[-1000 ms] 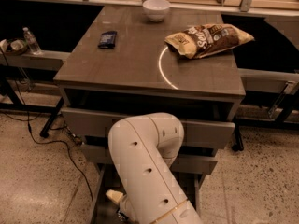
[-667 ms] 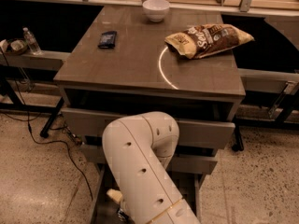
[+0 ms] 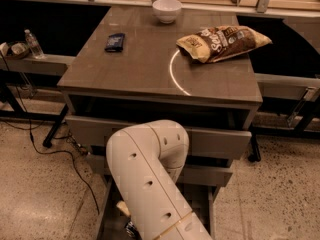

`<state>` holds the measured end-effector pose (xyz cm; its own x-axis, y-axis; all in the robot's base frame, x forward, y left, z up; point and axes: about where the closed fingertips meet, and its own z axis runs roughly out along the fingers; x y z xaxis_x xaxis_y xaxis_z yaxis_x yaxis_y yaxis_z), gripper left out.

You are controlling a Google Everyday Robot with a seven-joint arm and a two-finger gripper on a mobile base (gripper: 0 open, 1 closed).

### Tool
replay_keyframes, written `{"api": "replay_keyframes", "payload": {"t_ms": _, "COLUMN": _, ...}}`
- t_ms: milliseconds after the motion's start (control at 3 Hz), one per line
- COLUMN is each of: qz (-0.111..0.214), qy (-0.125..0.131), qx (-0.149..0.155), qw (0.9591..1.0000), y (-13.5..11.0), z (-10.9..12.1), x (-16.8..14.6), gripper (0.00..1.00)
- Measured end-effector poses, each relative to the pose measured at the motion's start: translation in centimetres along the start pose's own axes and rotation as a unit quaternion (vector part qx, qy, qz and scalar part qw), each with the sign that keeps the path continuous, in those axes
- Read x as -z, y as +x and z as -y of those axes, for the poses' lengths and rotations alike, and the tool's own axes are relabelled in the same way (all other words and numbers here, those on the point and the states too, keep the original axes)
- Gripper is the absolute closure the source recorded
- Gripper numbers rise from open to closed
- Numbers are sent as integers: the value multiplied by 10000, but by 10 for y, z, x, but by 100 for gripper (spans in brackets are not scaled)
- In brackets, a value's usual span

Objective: Pick pepsi can from bottom drawer and place on counter

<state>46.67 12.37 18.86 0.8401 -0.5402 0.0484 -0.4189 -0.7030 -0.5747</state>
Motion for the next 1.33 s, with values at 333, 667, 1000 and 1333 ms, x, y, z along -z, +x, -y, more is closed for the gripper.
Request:
{"api": "replay_keyframes", "payload": {"t_ms": 333, "qz": 46, "qy": 152, "qx": -8, "qw": 9999, "y": 3, "z": -6, "x": -2, "gripper": 0}}
{"api": "replay_keyframes", "payload": {"t_ms": 667, "qz": 256, "qy": 383, "qx": -154, "qw": 9988, "y": 8, "z": -10, "x": -3, "gripper": 0}}
{"api": "replay_keyframes", "payload": {"t_ms": 1000, "qz": 690, "qy": 744, "qx": -291, "qw": 9944, "y": 7, "z": -10, "x": -5, "gripper": 0}}
{"api": "replay_keyframes", "payload": {"t_ms": 1333, "qz": 992, "qy": 1020, "qx": -157, "qw": 9897, "y": -1, "z": -4, "x": -4, "gripper": 0}}
